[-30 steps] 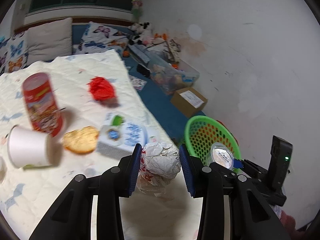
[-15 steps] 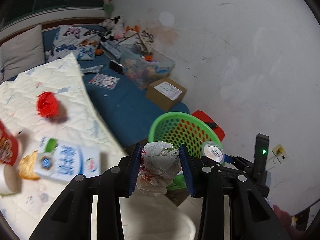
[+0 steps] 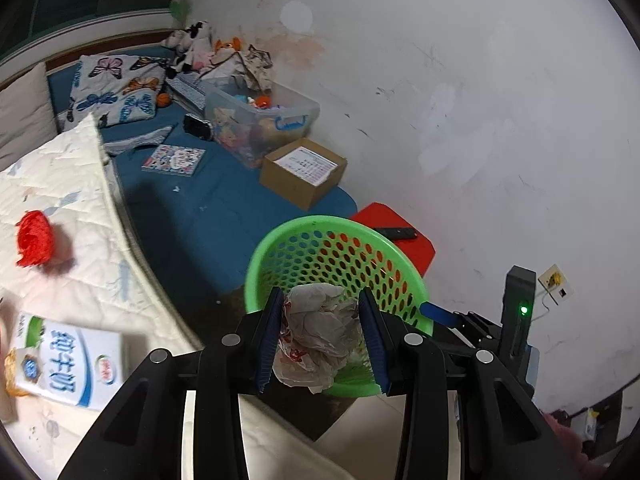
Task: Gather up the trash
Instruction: 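Open the right gripper over the basket while the left gripper releases the paper into it, then move both grippers back over the bed toward the remaining trash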
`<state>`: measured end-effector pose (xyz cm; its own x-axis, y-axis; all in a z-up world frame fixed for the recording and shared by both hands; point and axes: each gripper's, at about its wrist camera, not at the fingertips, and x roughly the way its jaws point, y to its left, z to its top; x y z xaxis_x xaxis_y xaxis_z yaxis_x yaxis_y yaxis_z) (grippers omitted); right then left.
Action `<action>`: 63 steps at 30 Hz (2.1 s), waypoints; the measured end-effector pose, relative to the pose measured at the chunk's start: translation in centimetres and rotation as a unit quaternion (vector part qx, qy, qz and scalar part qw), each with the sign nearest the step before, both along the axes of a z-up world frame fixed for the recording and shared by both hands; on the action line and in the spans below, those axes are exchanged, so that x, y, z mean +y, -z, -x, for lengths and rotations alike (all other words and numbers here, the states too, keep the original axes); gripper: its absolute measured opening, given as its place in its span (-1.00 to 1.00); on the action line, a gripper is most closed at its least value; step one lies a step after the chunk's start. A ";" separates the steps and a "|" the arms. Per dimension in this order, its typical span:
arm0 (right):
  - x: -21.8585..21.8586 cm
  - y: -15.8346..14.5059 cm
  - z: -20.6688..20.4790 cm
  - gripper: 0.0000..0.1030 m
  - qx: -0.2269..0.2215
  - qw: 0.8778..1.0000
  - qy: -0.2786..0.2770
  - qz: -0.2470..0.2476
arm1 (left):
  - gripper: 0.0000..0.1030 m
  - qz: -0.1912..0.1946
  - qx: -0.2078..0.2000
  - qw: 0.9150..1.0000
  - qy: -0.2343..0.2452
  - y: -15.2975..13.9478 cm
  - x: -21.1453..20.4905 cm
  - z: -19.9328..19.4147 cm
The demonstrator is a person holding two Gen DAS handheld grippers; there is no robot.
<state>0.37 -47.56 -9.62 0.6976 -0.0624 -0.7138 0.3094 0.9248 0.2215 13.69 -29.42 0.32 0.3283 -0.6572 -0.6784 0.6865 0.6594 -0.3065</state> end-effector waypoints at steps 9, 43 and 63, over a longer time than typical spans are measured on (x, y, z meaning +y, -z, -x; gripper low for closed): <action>-0.1 -0.9 2.3 0.43 -0.016 1.000 0.005 -0.002 | -0.25 -0.018 0.013 0.999 0.023 1.4 -4.0 -0.4; 7.9 -3.7 -0.5 0.53 -0.040 0.992 -0.118 0.002 | 0.16 -0.023 0.016 0.997 -0.077 2.4 8.0 -0.1; 21.7 -5.9 -9.0 0.74 -0.049 0.935 -0.344 0.075 | 0.16 -0.030 0.006 0.963 -0.267 2.5 27.4 0.7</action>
<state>9.40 -25.90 -3.72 0.6700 0.3313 -0.6643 -0.3855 0.9200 0.0699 12.94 -2.06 -2.15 0.6002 -0.3562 -0.7161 0.2418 0.9343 -0.2621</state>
